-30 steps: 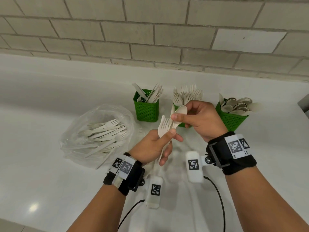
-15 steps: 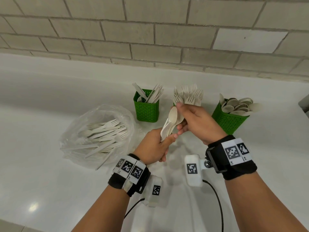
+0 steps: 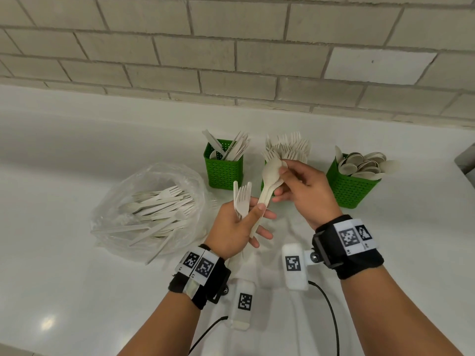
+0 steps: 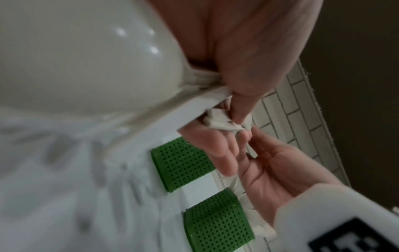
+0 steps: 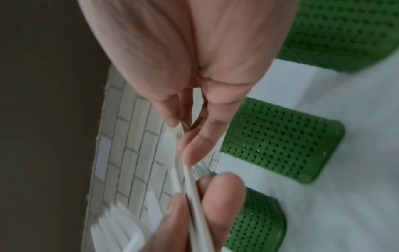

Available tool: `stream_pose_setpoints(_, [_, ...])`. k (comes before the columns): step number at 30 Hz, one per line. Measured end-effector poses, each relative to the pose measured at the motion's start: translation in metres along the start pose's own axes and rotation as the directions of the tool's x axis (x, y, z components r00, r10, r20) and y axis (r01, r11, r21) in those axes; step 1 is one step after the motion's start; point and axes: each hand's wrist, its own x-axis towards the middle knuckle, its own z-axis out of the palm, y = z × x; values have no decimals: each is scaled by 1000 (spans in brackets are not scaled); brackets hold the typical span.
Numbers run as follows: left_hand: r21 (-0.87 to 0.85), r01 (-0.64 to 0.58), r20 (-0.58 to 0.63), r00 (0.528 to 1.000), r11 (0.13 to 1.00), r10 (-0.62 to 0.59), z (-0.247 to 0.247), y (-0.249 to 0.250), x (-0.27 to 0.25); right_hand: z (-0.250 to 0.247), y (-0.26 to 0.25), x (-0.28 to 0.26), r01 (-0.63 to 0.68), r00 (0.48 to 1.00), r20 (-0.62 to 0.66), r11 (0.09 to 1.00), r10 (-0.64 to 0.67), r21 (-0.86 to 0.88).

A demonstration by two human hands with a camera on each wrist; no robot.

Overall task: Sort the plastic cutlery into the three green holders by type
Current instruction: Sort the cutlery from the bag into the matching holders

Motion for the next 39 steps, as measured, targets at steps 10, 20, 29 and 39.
stream_pose_setpoints(10, [32,53,48,997,998,-55,-11,8,3,-13,-6,1,52,997,-47,997,-55,-57])
stream_pose_setpoints(20, [-50,25,-2,1000,998,-25,-7,1,8,-60,-41,0,212,898,-302,917,-319,-338])
stream_pose_setpoints(29, [-116,-45,-41,998,992,40,3,8,18,-119,-53,2,332,653,-324,643,-684,-690])
stream_pose_setpoints(39, [-192,11,8,1000,981,-10,9,14,12,-123,-13,15,1,816,-213,370,-537,-929])
